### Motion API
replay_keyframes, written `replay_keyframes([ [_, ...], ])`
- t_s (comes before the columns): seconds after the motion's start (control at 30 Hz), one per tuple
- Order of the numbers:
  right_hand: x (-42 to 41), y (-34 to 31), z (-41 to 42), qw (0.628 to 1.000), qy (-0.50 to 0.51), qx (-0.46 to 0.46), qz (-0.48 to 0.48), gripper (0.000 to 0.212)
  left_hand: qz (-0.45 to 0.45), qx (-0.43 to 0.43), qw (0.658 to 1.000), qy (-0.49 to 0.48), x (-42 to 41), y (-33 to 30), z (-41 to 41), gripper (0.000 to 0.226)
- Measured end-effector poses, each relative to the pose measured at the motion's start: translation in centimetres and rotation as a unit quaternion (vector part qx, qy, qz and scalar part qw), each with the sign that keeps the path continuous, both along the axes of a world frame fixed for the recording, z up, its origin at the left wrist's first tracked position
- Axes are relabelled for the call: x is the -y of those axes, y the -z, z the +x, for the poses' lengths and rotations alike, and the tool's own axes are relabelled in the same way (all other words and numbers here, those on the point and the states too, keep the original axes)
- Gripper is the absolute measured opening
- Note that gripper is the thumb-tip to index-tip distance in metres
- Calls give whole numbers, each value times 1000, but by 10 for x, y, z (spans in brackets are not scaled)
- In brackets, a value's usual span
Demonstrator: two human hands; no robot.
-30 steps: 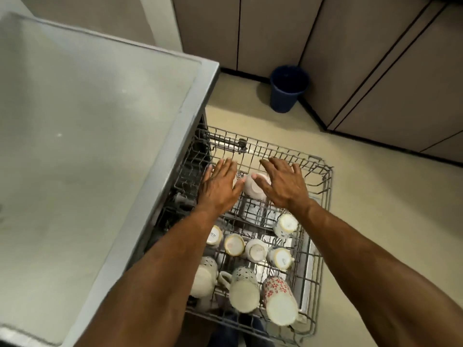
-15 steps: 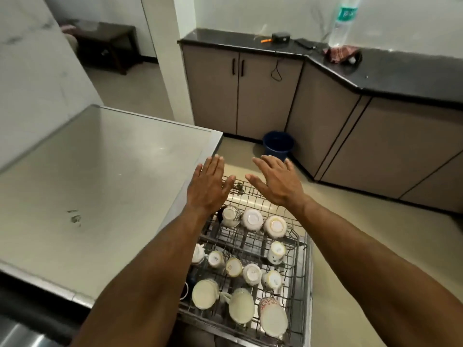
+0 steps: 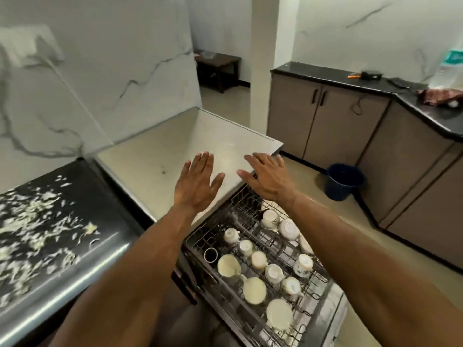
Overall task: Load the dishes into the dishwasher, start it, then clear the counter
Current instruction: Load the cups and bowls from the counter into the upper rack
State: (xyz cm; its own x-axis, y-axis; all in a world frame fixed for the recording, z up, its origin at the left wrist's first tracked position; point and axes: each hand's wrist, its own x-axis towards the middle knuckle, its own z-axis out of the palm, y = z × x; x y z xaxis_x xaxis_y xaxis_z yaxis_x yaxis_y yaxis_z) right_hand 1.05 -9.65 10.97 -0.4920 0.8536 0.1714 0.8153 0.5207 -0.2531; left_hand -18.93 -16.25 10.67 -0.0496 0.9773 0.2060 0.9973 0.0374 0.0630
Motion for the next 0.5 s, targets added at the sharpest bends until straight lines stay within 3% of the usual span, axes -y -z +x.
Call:
replay_keyframes([
  [0.5, 87, -13, -170, 980, -198, 0, 17, 66, 46, 12, 977, -207, 164, -12, -134, 71],
])
